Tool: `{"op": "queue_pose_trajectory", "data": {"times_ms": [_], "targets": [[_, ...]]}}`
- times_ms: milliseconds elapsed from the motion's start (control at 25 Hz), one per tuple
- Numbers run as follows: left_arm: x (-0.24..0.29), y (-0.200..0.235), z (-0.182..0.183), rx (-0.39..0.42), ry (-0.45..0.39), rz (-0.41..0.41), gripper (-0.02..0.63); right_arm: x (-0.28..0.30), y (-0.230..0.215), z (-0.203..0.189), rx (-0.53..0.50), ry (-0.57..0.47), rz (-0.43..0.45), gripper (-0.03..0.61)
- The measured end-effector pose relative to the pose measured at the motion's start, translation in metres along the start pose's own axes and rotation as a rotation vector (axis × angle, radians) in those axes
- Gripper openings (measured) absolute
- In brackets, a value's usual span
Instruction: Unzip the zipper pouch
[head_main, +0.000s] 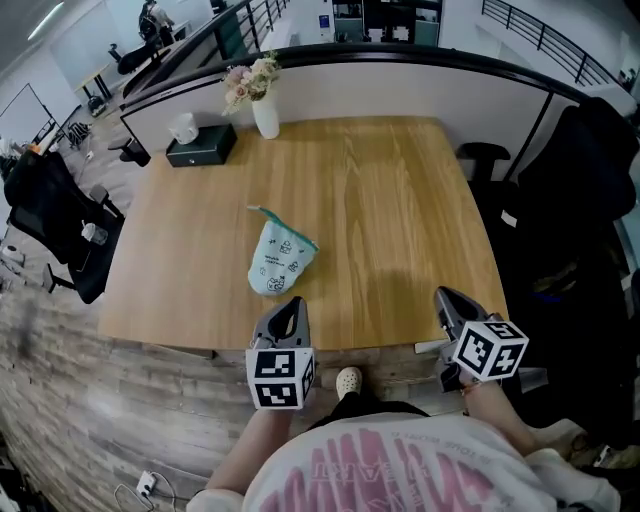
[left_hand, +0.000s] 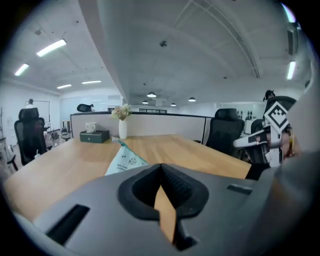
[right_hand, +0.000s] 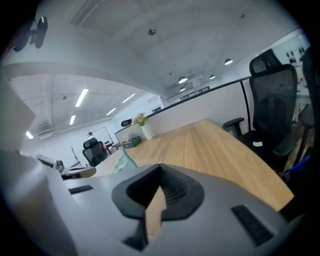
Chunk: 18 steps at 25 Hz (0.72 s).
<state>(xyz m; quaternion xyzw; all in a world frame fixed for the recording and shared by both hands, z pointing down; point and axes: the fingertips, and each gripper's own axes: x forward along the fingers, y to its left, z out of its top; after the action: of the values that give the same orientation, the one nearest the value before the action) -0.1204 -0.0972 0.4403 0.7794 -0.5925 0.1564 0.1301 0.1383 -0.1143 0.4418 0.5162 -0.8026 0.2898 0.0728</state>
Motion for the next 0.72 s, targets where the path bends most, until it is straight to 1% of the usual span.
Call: {"op": "queue_pose_trajectory", "data": {"times_ms": [80, 120, 160, 240, 280, 400, 480, 600, 720], "targets": [[0.032, 0.007, 0.011, 0.083, 0.026, -0.017, -0.005, 0.017, -0.005, 0.015, 0.015, -0.011, -0.013, -0.003], [0.047, 0.009, 0.015, 0.128, 0.044, -0.03, 0.019, 0.024, -0.006, 0.021, 0.017, -0.014, -0.019, -0.003], [0.061, 0.011, 0.017, 0.178, 0.065, -0.044, 0.056, 0.03, -0.008, 0.025, 0.016, -0.017, -0.027, -0.003], [0.088, 0.015, 0.016, 0.289, 0.12, -0.067, 0.178, 0.041, -0.013, 0.03, 0.026, -0.022, -0.048, -0.003], [0.101, 0.016, 0.013, 0.347, 0.151, -0.073, 0.2, 0.046, -0.017, 0.031, 0.036, -0.023, -0.057, -0.003], [0.133, 0.02, -0.005, 0.503, 0.262, -0.094, 0.233, 0.058, -0.023, 0.034, 0.058, -0.027, -0.079, -0.003], [0.149, 0.024, -0.022, 0.574, 0.348, -0.114, 0.258, 0.065, -0.026, 0.037, 0.069, -0.032, -0.09, -0.003], [0.166, 0.033, -0.042, 0.64, 0.433, -0.129, 0.247, 0.075, -0.028, 0.041, 0.075, -0.038, -0.1, -0.003], [0.176, 0.037, -0.051, 0.69, 0.467, -0.144, 0.229, 0.08, -0.031, 0.043, 0.078, -0.035, -0.114, -0.003]]}}
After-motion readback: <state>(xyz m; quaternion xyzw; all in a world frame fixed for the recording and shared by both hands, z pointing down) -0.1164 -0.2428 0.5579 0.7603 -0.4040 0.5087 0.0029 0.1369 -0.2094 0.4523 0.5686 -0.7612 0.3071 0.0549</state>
